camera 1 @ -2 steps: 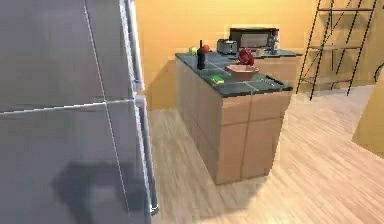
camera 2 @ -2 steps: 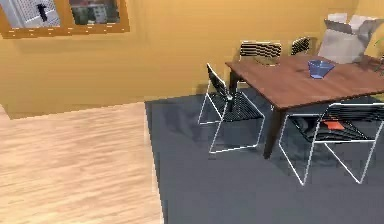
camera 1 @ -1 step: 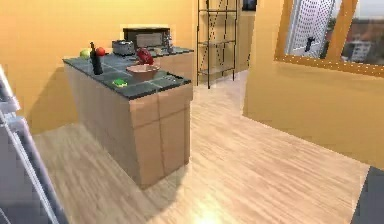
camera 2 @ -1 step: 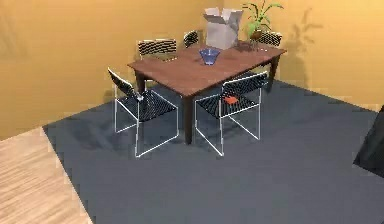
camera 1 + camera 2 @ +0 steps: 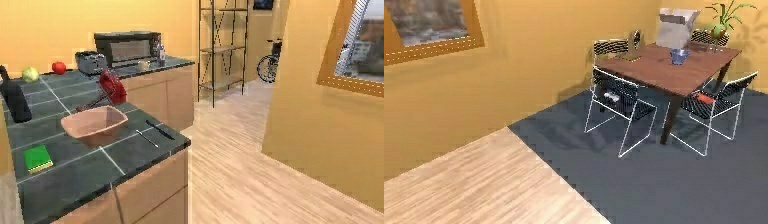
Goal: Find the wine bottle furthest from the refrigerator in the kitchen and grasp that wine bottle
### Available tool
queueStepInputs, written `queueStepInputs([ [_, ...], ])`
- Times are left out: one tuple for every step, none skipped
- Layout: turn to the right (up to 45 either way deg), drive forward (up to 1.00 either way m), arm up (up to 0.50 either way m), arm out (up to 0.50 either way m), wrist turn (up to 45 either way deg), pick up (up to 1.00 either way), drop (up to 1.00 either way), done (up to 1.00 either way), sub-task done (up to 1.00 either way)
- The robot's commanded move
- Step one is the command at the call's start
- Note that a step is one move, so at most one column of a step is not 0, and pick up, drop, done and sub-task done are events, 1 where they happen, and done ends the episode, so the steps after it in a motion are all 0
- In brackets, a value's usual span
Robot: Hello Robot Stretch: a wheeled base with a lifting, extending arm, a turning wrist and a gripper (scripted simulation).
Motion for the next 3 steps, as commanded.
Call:
queueStepInputs([
  [45.0, 0.00, 0.00, 0.00, 0.0, 0.00, 0.00, 0.00, 0.00],
  [9.0, 0.00, 0.00, 0.00, 0.0, 0.00, 0.00, 0.00, 0.00],
  [0.0, 0.90, 0.00, 0.00, 0.0, 0.00, 0.00, 0.00, 0.00],
])
